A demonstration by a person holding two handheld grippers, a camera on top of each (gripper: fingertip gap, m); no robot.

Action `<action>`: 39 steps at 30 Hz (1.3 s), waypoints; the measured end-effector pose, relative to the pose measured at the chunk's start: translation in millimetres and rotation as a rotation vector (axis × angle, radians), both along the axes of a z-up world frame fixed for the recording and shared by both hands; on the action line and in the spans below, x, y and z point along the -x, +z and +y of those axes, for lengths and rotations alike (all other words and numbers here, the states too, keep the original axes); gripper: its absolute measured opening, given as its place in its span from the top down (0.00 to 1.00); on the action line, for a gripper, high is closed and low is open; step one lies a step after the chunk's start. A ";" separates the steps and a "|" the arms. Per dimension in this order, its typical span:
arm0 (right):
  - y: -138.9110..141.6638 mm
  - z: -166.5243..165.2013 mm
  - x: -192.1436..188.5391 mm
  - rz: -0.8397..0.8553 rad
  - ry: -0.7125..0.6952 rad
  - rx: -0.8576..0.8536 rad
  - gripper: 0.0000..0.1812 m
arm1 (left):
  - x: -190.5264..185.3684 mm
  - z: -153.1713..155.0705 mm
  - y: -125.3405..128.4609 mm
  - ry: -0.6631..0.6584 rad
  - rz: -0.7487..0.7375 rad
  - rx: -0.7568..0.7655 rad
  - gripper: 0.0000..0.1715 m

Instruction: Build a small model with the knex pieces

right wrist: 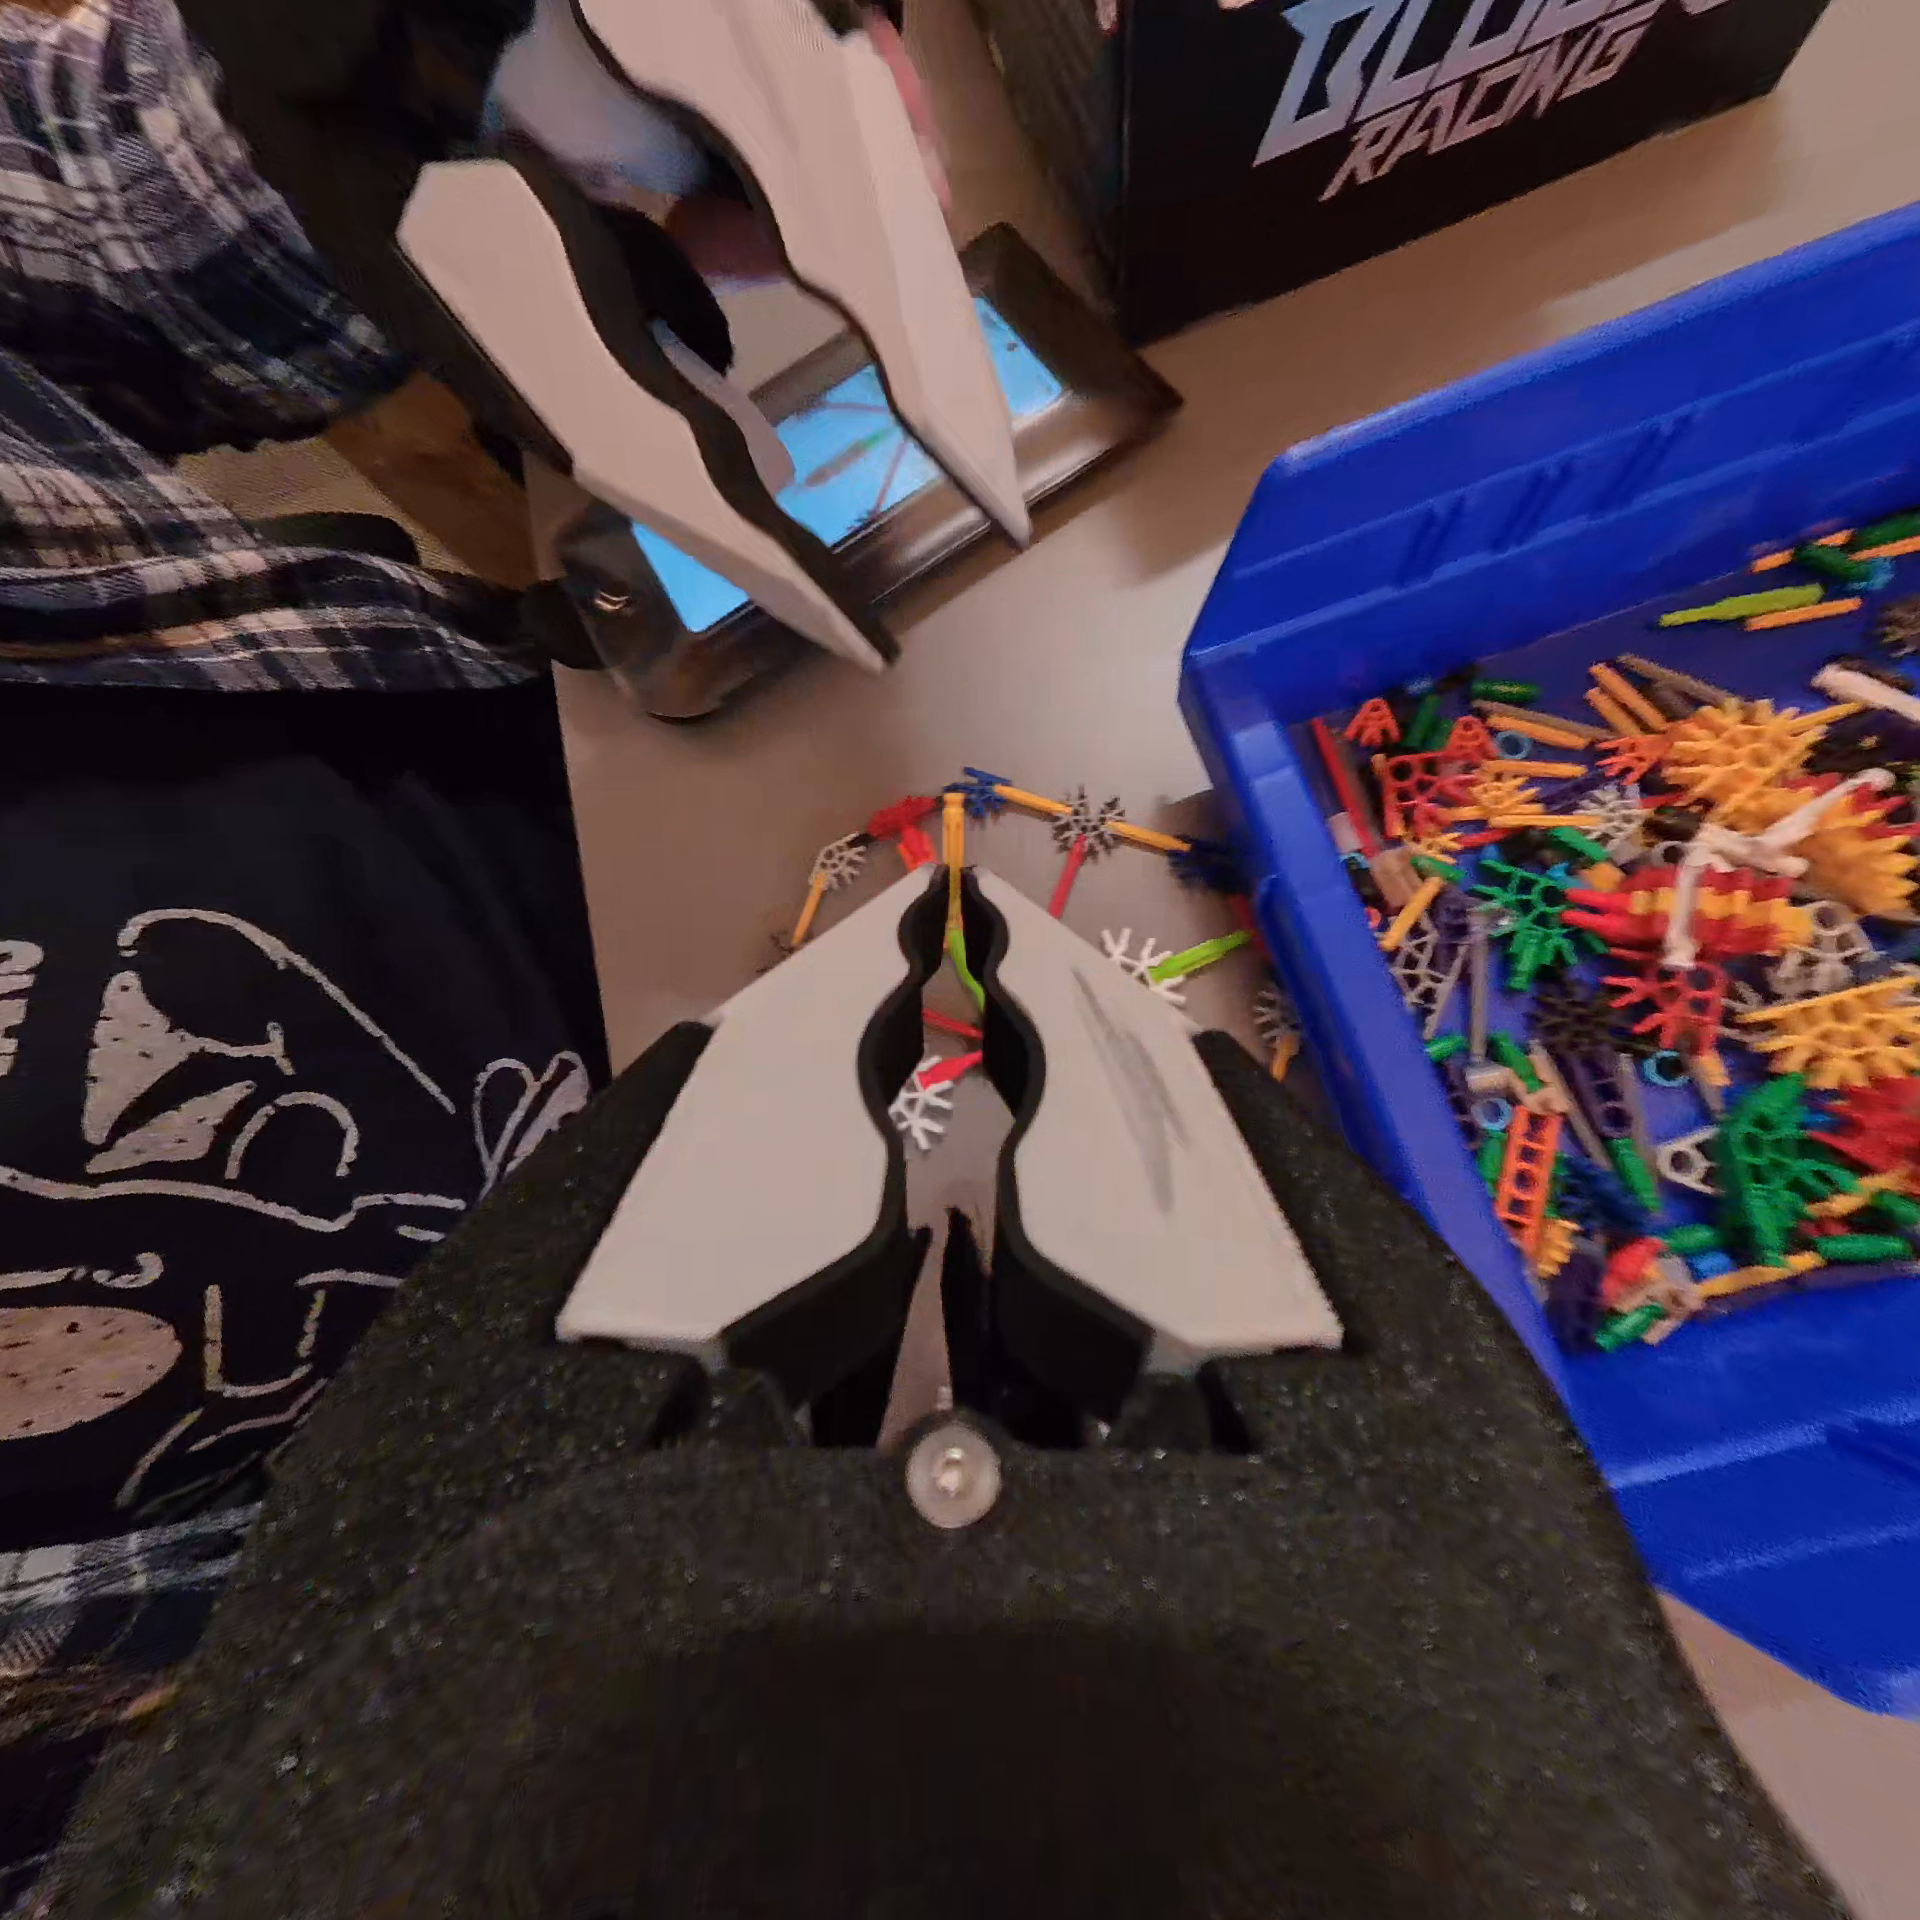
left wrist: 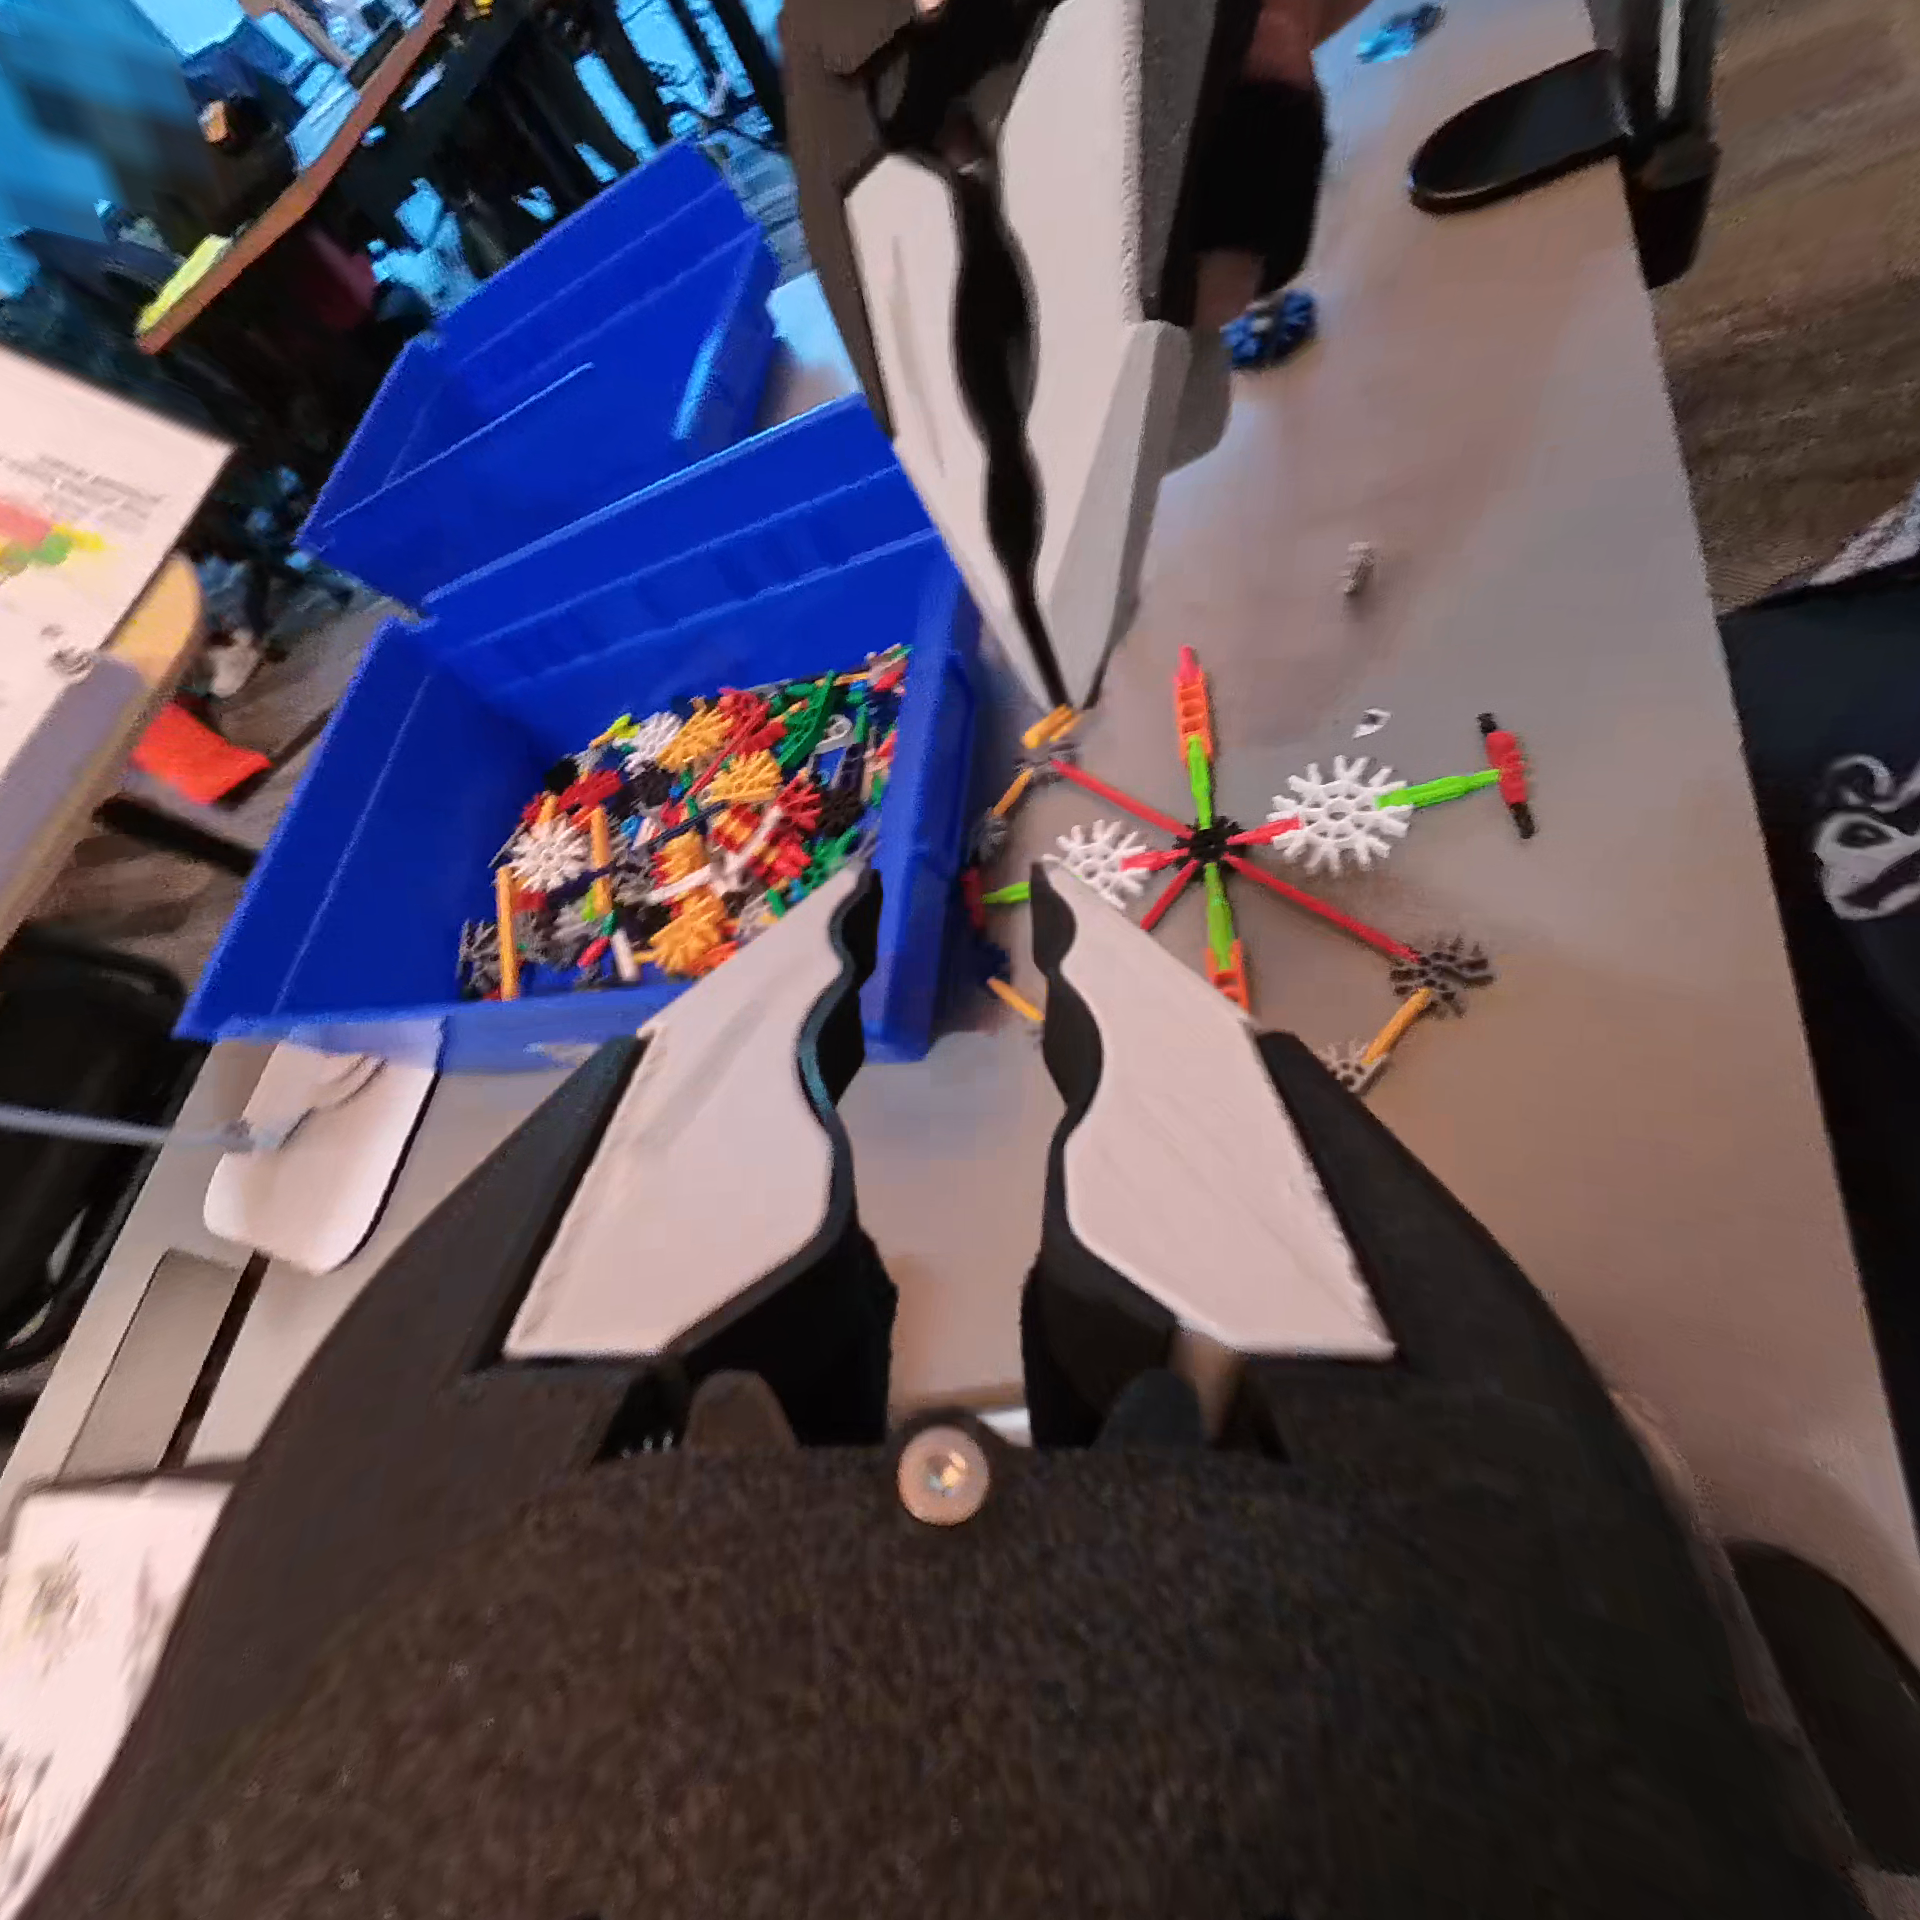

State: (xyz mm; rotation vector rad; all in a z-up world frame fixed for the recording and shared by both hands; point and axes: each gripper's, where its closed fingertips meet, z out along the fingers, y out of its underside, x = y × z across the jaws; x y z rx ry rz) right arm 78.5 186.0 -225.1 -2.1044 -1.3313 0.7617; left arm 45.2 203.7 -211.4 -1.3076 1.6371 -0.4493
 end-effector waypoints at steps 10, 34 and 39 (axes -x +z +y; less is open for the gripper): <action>-3.3 -21.1 9.4 0.038 0.039 0.063 0.99 | -33.0 -28.5 -18.2 -0.180 0.118 -0.103 0.91; -73.5 -78.0 19.6 -0.048 -0.045 0.233 1.00 | -5.6 -73.2 -94.6 -0.391 0.390 0.126 0.94; -71.1 -79.4 18.2 0.011 -0.122 0.265 1.00 | -4.0 -76.3 -101.9 -0.417 0.420 0.136 0.94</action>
